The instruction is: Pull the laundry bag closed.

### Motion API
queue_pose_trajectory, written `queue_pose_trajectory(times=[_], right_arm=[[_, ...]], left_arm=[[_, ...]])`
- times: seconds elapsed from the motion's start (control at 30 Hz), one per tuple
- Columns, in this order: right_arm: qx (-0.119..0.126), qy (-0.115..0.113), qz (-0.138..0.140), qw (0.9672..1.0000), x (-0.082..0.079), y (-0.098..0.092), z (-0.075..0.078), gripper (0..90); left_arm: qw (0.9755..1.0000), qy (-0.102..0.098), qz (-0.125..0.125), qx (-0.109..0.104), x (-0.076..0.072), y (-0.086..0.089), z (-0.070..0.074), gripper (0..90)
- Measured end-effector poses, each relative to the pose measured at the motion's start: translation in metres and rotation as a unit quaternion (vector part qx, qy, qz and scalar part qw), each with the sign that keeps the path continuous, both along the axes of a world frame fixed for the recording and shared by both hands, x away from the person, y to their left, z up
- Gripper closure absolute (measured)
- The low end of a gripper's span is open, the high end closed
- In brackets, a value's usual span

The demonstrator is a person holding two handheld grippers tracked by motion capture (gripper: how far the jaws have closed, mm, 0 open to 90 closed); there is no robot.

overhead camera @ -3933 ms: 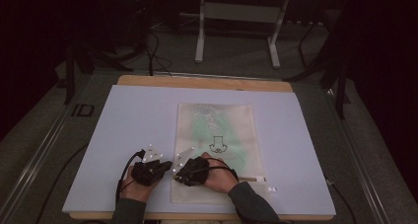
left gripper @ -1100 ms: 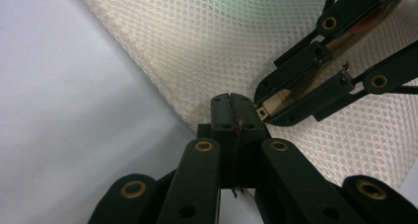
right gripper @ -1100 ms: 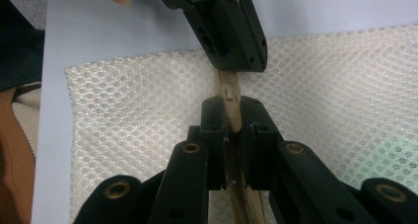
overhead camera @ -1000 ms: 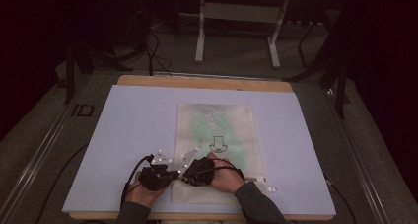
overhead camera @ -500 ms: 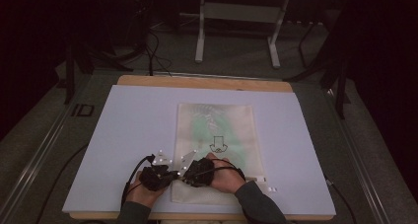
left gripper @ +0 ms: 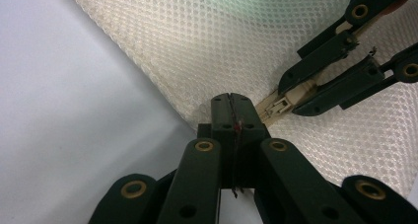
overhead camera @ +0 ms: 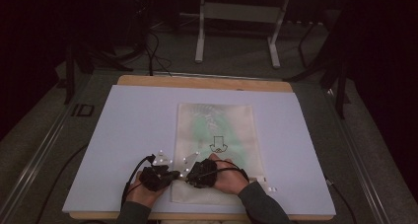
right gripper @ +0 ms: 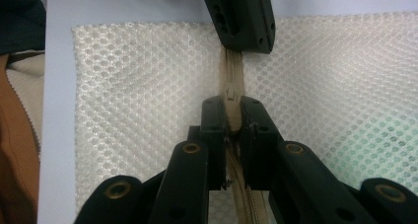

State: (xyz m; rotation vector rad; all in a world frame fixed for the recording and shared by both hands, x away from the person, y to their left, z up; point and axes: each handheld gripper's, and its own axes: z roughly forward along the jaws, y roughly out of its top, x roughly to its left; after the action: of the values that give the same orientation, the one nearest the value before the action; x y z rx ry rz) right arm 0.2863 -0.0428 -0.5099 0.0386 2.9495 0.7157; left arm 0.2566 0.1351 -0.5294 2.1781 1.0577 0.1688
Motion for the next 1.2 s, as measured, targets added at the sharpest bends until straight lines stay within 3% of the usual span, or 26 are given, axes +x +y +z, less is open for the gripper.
queue_pose_trajectory(times=[0.17, 1.2], right_arm=[[-0.013, -0.006, 0.001, 0.9999, -0.003, -0.004, 0.002, 82.2], [-0.023, -0.019, 0.000, 0.9996, -0.008, -0.021, 0.004, 82.3]], left_arm=[[1.0000, 0.000, 0.001, -0.001, 0.000, 0.000, 0.000, 89.5], [1.0000, -0.002, 0.000, 0.006, -0.001, -0.001, 0.000, 89.5]])
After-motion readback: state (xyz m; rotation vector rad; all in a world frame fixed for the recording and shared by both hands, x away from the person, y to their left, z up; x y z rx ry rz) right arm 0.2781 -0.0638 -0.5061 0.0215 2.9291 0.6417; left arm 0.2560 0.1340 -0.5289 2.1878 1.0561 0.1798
